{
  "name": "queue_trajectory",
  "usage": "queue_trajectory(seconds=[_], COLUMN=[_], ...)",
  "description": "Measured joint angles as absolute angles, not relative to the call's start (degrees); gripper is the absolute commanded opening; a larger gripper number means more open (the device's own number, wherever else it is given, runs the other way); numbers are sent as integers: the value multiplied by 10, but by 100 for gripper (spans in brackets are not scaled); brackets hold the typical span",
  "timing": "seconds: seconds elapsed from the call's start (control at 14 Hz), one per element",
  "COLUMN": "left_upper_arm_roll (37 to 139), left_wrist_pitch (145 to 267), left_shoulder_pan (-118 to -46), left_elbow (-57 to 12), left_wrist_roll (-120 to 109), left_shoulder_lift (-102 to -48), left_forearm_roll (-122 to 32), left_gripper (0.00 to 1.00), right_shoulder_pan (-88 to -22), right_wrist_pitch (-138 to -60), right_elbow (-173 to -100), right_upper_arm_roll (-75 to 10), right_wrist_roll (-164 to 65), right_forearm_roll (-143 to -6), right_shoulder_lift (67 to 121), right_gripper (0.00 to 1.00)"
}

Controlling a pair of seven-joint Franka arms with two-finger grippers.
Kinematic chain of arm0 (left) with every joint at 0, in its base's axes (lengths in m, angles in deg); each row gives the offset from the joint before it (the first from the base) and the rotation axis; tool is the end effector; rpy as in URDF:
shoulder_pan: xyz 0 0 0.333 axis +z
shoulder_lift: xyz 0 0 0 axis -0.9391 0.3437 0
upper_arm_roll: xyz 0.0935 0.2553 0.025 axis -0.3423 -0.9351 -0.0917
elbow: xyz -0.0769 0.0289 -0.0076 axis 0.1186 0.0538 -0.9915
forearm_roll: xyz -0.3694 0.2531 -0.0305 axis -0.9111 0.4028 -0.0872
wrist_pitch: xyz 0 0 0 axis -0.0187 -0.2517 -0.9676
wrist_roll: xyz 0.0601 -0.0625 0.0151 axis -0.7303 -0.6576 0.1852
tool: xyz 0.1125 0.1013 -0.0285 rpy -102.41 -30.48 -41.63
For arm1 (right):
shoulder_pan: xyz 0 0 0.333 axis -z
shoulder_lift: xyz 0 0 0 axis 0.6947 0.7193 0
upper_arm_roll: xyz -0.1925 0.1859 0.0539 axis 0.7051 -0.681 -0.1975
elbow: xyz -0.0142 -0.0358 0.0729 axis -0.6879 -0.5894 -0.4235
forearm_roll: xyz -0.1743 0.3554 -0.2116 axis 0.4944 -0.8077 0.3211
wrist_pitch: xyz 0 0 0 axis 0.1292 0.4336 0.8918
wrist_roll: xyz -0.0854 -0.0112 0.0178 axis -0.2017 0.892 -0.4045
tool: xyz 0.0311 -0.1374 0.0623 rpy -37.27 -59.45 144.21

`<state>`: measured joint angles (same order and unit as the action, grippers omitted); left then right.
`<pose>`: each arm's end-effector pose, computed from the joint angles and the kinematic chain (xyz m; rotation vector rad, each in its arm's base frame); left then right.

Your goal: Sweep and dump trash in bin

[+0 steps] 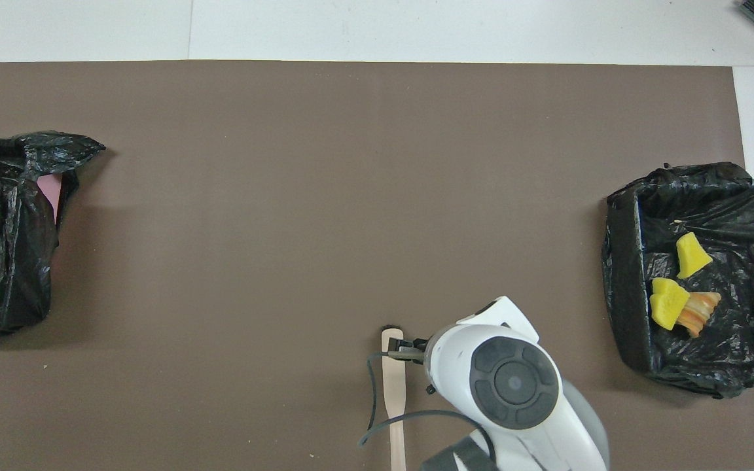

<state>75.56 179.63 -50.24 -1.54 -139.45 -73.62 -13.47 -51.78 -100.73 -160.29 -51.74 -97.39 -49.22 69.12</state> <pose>0.6132 0.3423 0.4662 -2.0123 2.0705 0.0867 0.4601 0.3156 0.3245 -3.1174 0.2412 -0.0028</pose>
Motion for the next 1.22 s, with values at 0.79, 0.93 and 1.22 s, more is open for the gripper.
queue_trajectory(seconds=[0.79,0.93,1.22], left_upper_arm_roll=[761,762,764], left_wrist_pitch=[1926,1943,1956], left_shoulder_pan=[-500,-507,-521], left_elbow=[-35,-60,-114], left_wrist_roll=[-1339,-1291,-1217], left_shoulder_lift=[-719,-729,-762], left_forearm_roll=[118,174,269], left_gripper=[0,0,0], right_shoulder_pan=[-501,-501,-501], right_wrist_pitch=[-902,-860,-738], right_elbow=[-1417,-1382,-1285], right_upper_arm_roll=[-281,-257,-188], right_wrist_roll=[-795,-762,-641], right_forearm_roll=[-436,-435,-436], right_shoulder_lift=[720,718,714], right_gripper=[100,100,100])
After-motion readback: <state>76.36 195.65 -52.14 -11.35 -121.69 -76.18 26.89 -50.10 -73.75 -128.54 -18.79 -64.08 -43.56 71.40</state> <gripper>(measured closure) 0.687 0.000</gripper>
